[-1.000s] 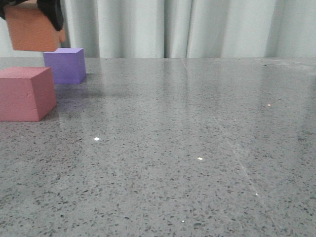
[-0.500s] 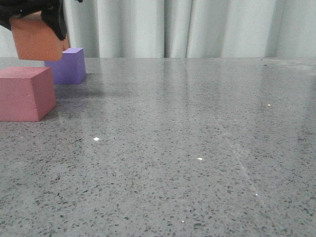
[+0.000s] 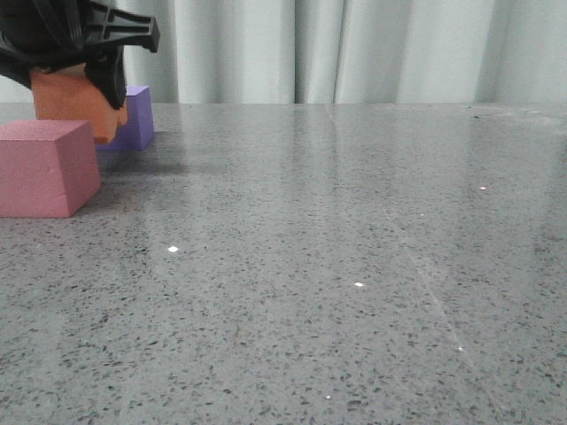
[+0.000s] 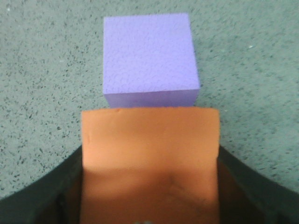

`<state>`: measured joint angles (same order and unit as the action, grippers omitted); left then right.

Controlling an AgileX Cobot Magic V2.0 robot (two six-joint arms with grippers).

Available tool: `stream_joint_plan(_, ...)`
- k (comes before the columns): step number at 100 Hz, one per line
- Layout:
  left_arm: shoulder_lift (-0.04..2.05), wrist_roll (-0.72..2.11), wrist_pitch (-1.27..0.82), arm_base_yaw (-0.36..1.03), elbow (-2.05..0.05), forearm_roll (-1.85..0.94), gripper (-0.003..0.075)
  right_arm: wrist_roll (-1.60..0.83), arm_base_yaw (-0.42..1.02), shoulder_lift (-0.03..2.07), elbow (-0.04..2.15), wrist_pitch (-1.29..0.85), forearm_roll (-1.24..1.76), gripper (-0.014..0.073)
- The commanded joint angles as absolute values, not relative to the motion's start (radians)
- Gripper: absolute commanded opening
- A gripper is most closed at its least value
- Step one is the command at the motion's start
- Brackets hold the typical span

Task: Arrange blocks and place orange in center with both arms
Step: 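Lower the orange cube between the purple cube and pink block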

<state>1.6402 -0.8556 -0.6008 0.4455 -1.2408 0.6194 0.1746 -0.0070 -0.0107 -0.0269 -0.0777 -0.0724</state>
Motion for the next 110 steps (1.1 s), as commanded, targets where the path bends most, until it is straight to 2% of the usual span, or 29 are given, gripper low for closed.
stream_joint_plan(1, 1.621, -0.861, -0.558, 0.433, -1.267, 0.632, 0.0189, 0.167, -0.013, -0.035, -0.014, 0.014, -0.073, -0.0067)
stream_joint_plan(63, 1.630, -0.855, -0.454, 0.426, -1.187, 0.588, 0.0204, 0.167, -0.013, -0.035, -0.014, 0.014, -0.073, -0.0067)
stream_joint_plan(68, 1.630, -0.837, -0.436, 0.426, -1.187, 0.587, 0.0250, 0.167, -0.013, -0.035, -0.014, 0.014, -0.073, -0.0067)
stream_joint_plan(73, 1.630, -0.837, -0.426, 0.426, -1.187, 0.585, 0.0332, 0.167, -0.013, -0.035, -0.014, 0.014, -0.073, -0.0067)
stream_joint_plan(83, 1.630, -0.837, -0.406, 0.426, -1.187, 0.573, 0.0573, 0.167, -0.013, -0.035, -0.014, 0.014, -0.073, -0.0067)
stream_joint_plan(90, 1.630, -0.837, -0.401, 0.426, -1.187, 0.566, 0.0689, 0.167, -0.013, -0.035, -0.014, 0.014, -0.073, -0.0067)
stream_joint_plan(95, 1.630, -0.837, -0.401, 0.426, -1.187, 0.566, 0.0720, 0.167, -0.013, -0.035, -0.014, 0.014, -0.073, -0.0067)
stream_joint_plan(110, 1.619, -0.837, -0.400, 0.426, -1.189, 0.563, 0.0706, 0.167, -0.013, -0.035, -0.014, 0.014, -0.073, -0.0067)
